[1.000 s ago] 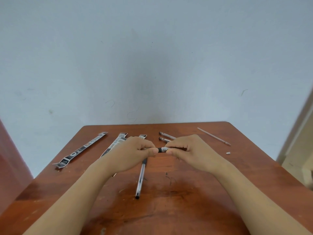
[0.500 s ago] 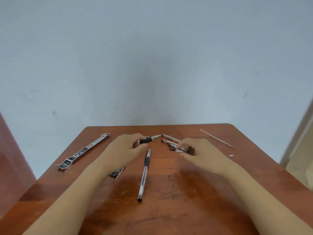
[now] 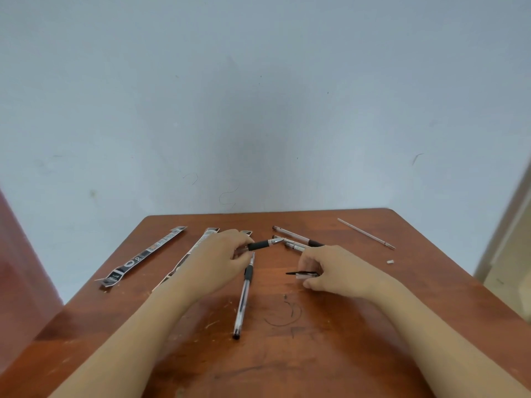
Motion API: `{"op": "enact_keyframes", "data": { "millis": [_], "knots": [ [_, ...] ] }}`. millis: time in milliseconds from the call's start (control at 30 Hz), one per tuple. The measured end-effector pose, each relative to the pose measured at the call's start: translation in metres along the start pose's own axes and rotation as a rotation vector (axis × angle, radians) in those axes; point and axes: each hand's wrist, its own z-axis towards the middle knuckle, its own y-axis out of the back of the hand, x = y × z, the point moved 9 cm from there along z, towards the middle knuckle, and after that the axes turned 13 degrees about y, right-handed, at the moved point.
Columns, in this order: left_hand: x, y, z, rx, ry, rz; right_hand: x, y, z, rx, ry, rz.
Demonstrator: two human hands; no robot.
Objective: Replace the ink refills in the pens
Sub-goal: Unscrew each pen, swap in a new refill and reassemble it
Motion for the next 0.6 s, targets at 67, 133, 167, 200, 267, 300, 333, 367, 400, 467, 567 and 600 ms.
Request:
{"op": "enact_keyframes", "data": {
  "millis": [67,133,167,200,267,300,333,367,400,467,567,600],
  "knots": [
    [-0.001,0.000,0.000,0.000,-0.009,-0.002,0.000,-0.003,0.000,0.024,-0.004,0.025],
    [-0.003,0.000,-0.001,-0.002,-0.024,0.000,-0.001,-0.005,0.000,0.040,-0.007,0.036],
    [-0.004,0.000,-0.001,-0.004,-0.033,0.003,-0.001,-0.005,0.000,0.045,-0.010,0.038],
    [-0.005,0.000,-0.001,-0.005,-0.040,0.006,-0.002,-0.006,0.000,0.050,-0.014,0.042],
    [-0.007,0.000,-0.002,-0.006,-0.049,0.009,-0.003,-0.006,-0.001,0.057,-0.028,0.057],
    [-0.007,0.000,-0.002,-0.007,-0.054,0.010,-0.004,-0.006,-0.001,0.059,-0.036,0.064],
    [-0.008,0.000,-0.002,-0.008,-0.059,0.012,-0.004,-0.006,-0.001,0.059,-0.041,0.070],
    [-0.008,0.000,-0.002,-0.010,-0.064,0.017,-0.004,-0.006,-0.001,0.061,-0.044,0.075],
    [-0.008,0.000,-0.003,-0.011,-0.068,0.022,-0.004,-0.006,-0.001,0.063,-0.045,0.078],
    [-0.010,0.000,-0.003,-0.014,-0.079,0.025,-0.004,-0.007,-0.001,0.073,-0.043,0.075],
    [-0.012,0.001,-0.004,-0.021,-0.096,0.017,-0.002,-0.004,-0.002,0.057,-0.028,0.055],
    [-0.013,0.001,-0.005,-0.024,-0.099,0.007,0.000,-0.002,-0.002,0.031,-0.020,0.054]
  ]
}}
